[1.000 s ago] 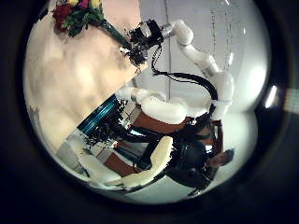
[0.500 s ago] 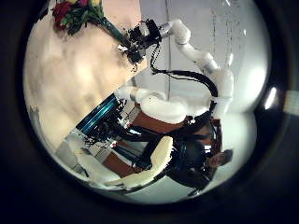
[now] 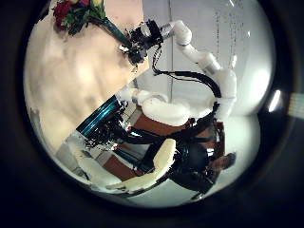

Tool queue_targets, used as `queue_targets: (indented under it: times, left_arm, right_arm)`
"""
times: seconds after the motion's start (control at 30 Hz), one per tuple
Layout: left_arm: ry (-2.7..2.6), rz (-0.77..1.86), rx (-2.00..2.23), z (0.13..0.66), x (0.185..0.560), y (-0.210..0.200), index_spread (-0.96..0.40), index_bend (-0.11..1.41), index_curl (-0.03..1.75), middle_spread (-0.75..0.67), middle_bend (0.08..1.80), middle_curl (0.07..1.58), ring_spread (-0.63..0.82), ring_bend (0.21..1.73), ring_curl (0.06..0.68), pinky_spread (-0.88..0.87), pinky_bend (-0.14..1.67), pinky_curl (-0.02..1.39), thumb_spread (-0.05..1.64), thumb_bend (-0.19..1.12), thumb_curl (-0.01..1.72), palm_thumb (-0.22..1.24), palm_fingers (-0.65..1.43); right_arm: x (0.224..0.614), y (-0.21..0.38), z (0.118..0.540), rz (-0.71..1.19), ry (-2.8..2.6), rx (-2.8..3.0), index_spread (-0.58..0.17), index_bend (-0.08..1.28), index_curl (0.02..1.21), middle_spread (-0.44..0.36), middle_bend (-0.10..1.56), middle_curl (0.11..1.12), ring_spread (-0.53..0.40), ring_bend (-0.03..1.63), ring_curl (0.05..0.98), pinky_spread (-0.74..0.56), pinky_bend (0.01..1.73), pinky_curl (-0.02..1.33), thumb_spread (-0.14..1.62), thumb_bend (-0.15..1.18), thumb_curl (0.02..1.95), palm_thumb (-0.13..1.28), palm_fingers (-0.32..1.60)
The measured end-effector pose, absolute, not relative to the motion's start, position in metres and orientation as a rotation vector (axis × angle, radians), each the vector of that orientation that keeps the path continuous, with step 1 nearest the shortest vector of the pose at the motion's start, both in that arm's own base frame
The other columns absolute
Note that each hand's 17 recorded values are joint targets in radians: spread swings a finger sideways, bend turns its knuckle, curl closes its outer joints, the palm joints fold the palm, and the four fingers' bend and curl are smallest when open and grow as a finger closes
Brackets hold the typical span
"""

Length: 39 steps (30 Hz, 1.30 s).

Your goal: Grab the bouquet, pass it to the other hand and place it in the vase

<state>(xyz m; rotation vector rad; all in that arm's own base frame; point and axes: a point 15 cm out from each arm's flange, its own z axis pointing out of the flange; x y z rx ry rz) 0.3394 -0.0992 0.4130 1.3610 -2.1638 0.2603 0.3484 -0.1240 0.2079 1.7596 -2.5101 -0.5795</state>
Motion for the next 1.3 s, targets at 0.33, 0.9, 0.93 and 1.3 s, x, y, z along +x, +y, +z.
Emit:
queue_targets:
  times: [0.33,0.9,0.93,1.3]
  left_arm:
    - [-2.161,0.257,1.364,0.412,0.340,-0.099,0.34,0.18,0.32,0.54,0.19,0.27,0.65,0.42,0.222,0.58,0.19,0.30,0.80,-0.04,0.32,0.21,-0.01]
    - [-2.156,0.259,1.370,0.412,0.340,-0.097,0.34,0.18,0.32,0.54,0.18,0.27,0.65,0.42,0.224,0.58,0.19,0.30,0.80,-0.04,0.32,0.21,-0.01]
    - [-2.155,0.259,1.371,0.411,0.340,-0.097,0.34,0.18,0.32,0.54,0.18,0.27,0.65,0.42,0.224,0.58,0.19,0.30,0.80,-0.04,0.32,0.21,-0.01]
    - [-2.155,0.264,1.376,0.411,0.342,-0.098,0.34,0.18,0.32,0.54,0.19,0.27,0.65,0.42,0.222,0.58,0.19,0.30,0.80,-0.04,0.33,0.20,-0.01]
  right_arm:
    - [0.352,-0.121,0.205,-0.590,-2.493,1.770,-0.187,0.22,0.35,-0.050,0.47,0.41,-0.117,0.73,0.218,0.12,0.23,0.20,1.01,-0.02,0.39,0.74,0.60]
    - [0.367,-0.122,0.222,-0.528,-2.474,1.823,-0.366,0.39,0.58,-0.307,0.71,0.57,-0.328,0.95,0.357,-0.58,0.79,0.29,0.94,-0.02,0.42,0.83,1.34]
    - [0.368,-0.122,0.223,-0.527,-2.475,1.823,-0.370,0.43,0.60,-0.304,0.74,0.59,-0.326,0.97,0.367,-0.59,0.81,0.29,0.94,-0.02,0.42,0.83,1.34]
    - [0.375,-0.138,0.250,-0.489,-2.601,1.810,-0.358,0.92,0.93,-0.237,1.17,0.83,-0.234,1.37,0.590,-0.32,1.38,0.59,0.89,0.00,0.50,1.04,1.13]
